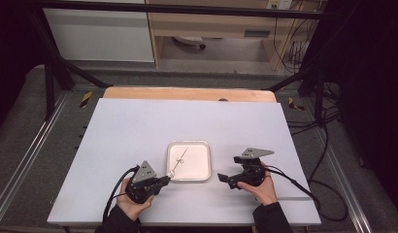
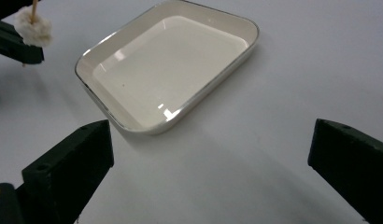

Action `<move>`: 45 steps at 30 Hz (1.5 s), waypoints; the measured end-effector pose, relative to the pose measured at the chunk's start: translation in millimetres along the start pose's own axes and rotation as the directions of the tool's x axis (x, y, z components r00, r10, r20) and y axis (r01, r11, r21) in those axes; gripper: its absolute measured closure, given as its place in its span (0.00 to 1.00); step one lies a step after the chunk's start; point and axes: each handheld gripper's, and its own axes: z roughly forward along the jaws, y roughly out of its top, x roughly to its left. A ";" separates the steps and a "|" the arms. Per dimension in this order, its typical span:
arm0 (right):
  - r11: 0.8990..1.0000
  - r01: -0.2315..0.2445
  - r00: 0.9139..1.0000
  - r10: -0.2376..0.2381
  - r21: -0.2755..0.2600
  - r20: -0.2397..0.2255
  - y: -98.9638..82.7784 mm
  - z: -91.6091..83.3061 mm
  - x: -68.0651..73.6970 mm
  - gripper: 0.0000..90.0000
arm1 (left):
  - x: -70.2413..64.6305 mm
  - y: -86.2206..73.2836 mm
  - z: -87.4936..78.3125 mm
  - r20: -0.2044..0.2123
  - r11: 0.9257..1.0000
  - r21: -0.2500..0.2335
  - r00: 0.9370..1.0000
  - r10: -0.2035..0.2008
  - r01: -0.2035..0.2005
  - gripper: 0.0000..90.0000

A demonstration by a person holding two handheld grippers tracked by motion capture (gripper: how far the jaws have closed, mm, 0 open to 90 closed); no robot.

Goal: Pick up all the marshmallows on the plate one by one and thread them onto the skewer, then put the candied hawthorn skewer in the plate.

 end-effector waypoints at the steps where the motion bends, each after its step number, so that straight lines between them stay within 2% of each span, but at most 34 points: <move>1: 1.000 0.004 1.000 -0.004 0.003 0.008 -2.1 -1.6 -1.5 0.01 | 0.2 0.8 -0.6 0.000 1.000 -0.002 1.000 -0.002 0.002 0.98; 5: 1.000 0.005 1.000 -0.006 0.003 0.023 -11.0 -10.1 -7.9 0.01 | 1.5 5.6 -3.7 0.000 1.000 -0.003 1.000 -0.006 0.006 0.98; 13: 1.000 0.007 0.998 -0.008 0.016 0.056 -25.5 -22.2 -17.8 0.01 | 7.2 14.6 -1.5 -0.007 0.999 0.037 1.000 -0.013 0.014 0.98; 19: 0.999 0.014 0.997 -0.017 0.039 0.072 -30.1 -24.6 -19.5 0.01 | 11.8 23.7 2.8 -0.014 0.998 0.055 1.000 -0.020 0.021 0.98; 25: 0.999 0.022 0.997 -0.024 0.035 0.073 -30.8 -25.8 -19.3 0.01 | 14.9 34.8 7.1 -0.023 0.998 0.058 0.999 -0.023 0.024 0.98; 36: 0.999 0.022 0.997 -0.024 0.034 0.078 -31.3 -26.6 -19.9 0.01 | 19.9 50.8 23.9 -0.054 0.997 0.077 0.998 -0.027 0.031 0.98; 45: 0.999 0.026 0.997 -0.029 0.034 0.078 -31.7 -26.4 -19.7 0.01 | 21.3 57.3 43.1 -0.075 0.992 0.119 0.997 -0.021 0.030 0.98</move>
